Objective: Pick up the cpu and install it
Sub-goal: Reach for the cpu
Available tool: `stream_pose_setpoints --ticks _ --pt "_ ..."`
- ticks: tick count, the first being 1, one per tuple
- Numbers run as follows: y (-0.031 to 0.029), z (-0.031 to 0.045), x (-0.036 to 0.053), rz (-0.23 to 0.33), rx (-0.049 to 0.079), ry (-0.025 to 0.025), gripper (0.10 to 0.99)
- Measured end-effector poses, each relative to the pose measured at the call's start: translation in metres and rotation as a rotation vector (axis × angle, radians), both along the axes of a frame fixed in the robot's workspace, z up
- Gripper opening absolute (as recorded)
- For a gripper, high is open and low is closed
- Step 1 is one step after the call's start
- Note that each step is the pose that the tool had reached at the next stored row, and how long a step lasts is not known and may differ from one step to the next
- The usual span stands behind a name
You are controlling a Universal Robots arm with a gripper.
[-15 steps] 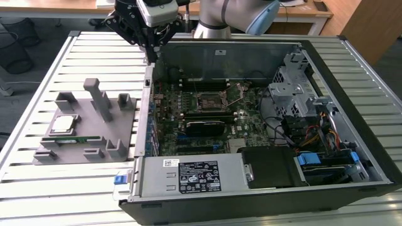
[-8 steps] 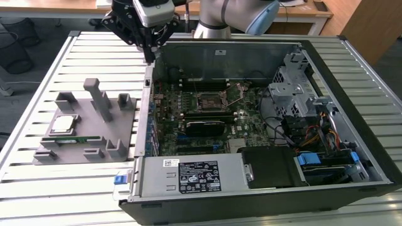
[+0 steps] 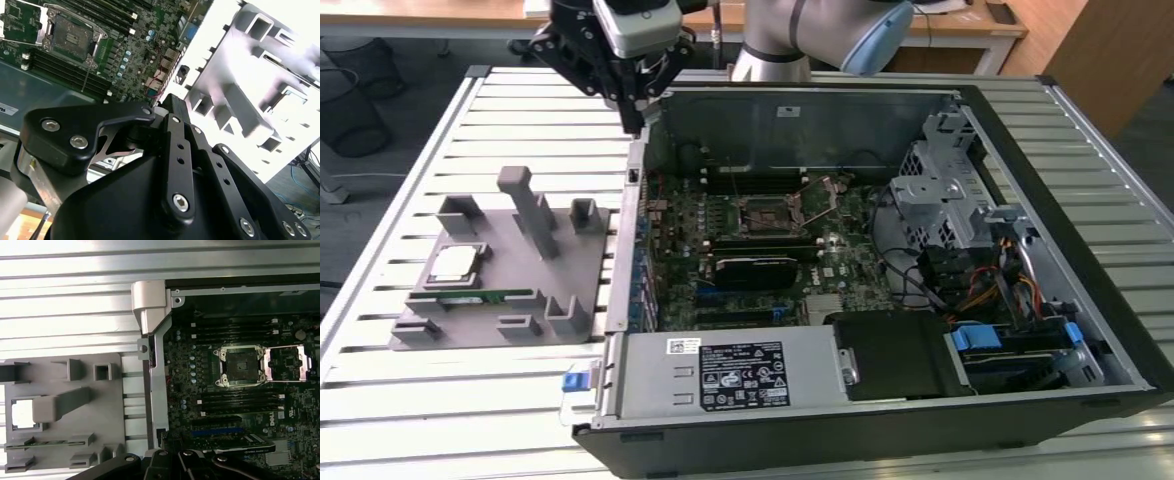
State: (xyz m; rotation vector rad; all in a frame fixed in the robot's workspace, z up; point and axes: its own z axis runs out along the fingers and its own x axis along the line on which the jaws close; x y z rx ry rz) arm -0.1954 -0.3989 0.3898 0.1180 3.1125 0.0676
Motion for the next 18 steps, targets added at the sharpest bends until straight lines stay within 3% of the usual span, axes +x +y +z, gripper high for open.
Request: stream_pose_setpoints --ticks 18 --pt "0.0000 -0.0007 -0.0116 0.000 0.000 0.0000 0.106"
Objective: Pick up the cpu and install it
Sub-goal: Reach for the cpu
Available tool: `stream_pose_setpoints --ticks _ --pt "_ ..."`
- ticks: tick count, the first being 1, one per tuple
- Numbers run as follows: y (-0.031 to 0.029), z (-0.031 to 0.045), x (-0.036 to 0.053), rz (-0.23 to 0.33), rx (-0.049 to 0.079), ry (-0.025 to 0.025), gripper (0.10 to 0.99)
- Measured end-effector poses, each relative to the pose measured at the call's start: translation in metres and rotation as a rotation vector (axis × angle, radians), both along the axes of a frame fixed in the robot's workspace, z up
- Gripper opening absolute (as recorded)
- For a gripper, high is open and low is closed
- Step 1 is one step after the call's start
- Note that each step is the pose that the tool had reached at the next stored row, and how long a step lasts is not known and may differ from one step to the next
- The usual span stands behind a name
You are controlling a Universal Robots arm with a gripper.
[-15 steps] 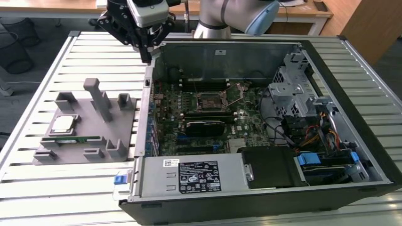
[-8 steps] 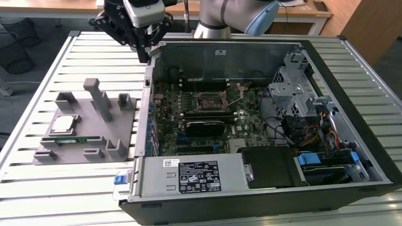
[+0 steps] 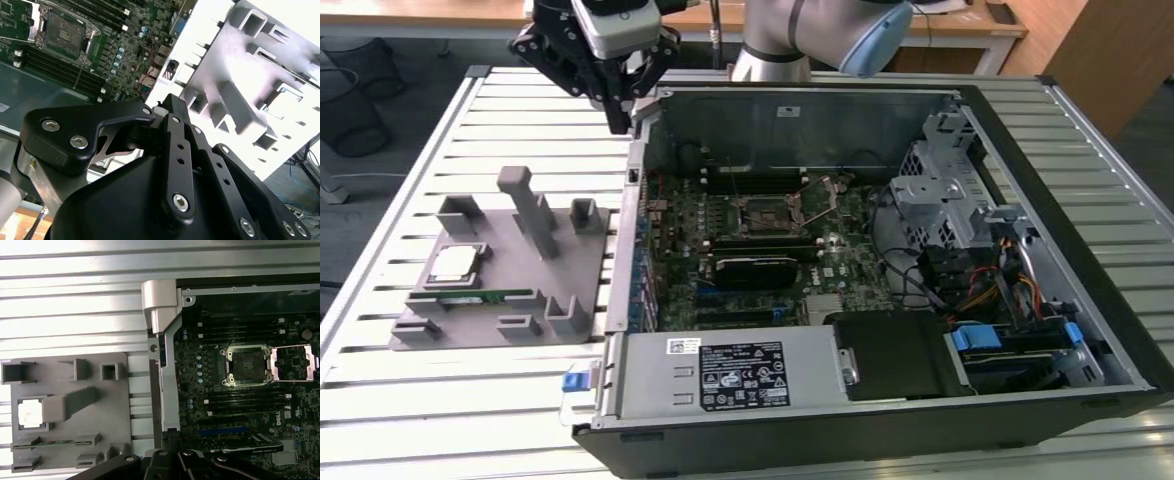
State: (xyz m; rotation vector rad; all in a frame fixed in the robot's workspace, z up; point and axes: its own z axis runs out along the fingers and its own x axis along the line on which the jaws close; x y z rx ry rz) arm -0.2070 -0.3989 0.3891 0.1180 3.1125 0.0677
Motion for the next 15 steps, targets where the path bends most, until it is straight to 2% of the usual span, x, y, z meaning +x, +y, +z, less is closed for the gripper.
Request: stream_pose_setpoints --ticks 15 --pt "0.0000 -0.0007 -0.0108 0.000 0.000 0.0000 0.106"
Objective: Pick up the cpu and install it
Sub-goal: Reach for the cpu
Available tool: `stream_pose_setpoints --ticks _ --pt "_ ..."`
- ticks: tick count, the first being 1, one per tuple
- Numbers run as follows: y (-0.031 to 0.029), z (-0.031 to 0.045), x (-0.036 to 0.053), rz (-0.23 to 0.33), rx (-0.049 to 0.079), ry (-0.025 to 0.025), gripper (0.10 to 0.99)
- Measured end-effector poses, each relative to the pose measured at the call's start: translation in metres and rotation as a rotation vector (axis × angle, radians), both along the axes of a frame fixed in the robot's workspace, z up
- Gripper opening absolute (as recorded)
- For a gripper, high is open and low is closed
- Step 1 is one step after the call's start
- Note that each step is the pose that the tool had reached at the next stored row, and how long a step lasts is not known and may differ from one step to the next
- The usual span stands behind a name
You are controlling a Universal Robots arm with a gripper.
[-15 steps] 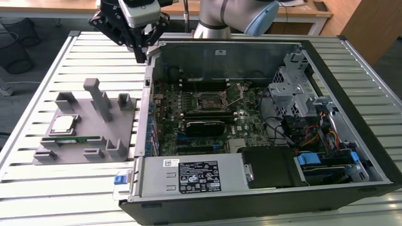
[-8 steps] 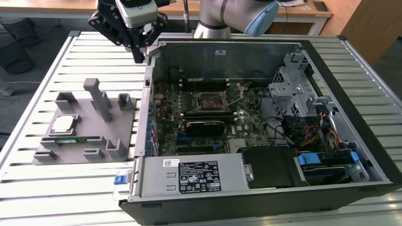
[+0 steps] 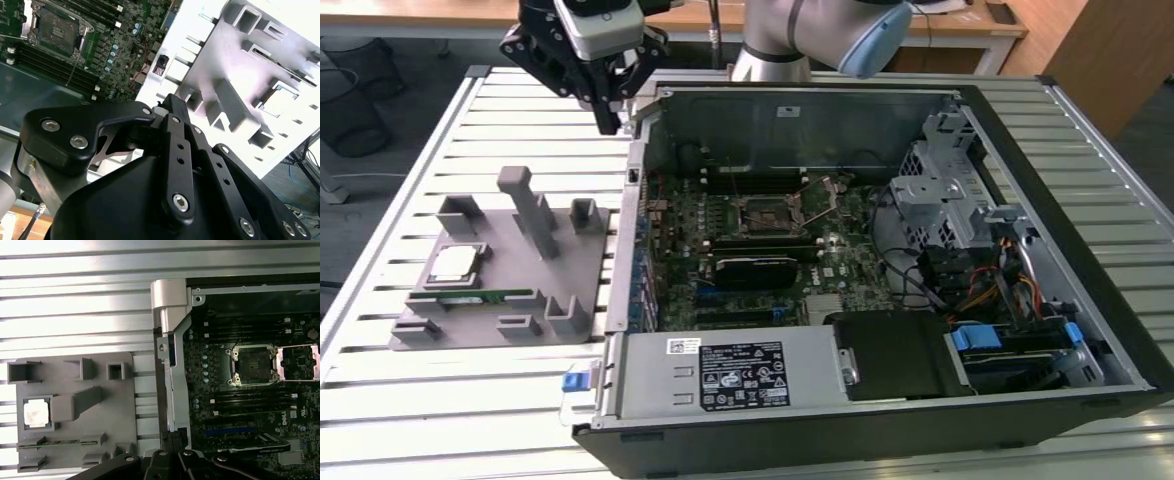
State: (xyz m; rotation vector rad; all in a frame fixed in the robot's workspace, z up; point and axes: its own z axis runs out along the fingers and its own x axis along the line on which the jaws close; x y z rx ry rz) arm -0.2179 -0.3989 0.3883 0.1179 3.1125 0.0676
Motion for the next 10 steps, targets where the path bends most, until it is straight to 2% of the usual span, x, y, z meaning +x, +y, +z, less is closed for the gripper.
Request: stream_pose_setpoints --ticks 10 --pt "0.0000 -0.0006 -0.0084 0.000 0.000 0.0000 0.106"
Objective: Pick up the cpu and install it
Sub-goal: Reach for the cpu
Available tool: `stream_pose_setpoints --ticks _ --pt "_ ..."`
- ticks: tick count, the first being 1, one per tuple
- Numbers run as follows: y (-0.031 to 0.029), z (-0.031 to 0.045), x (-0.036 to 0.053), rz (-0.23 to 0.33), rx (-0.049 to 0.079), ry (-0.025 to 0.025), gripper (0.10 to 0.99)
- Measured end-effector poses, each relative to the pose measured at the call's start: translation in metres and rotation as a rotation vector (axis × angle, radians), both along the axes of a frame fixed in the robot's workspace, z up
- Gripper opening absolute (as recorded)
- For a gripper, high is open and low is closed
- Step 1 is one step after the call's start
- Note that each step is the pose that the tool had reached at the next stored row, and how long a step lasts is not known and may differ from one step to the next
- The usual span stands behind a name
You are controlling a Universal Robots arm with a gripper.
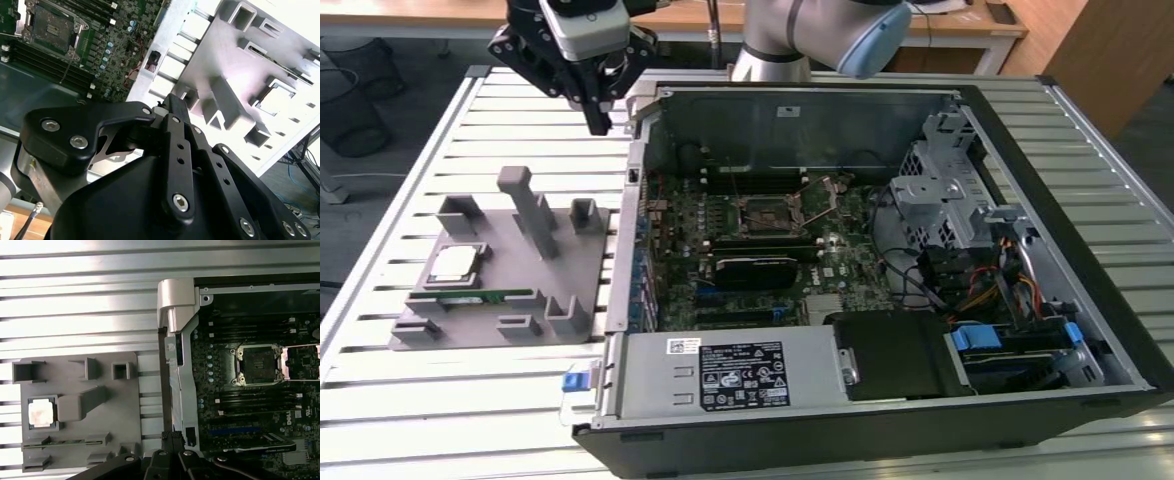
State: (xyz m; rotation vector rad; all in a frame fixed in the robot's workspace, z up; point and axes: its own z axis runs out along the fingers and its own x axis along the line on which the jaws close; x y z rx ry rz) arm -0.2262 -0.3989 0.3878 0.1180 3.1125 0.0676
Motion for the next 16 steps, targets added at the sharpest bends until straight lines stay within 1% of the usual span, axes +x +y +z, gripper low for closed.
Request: stream_pose_setpoints --ticks 16 --pt "0.0000 -0.0010 -0.0135 0.000 0.000 0.0000 0.106"
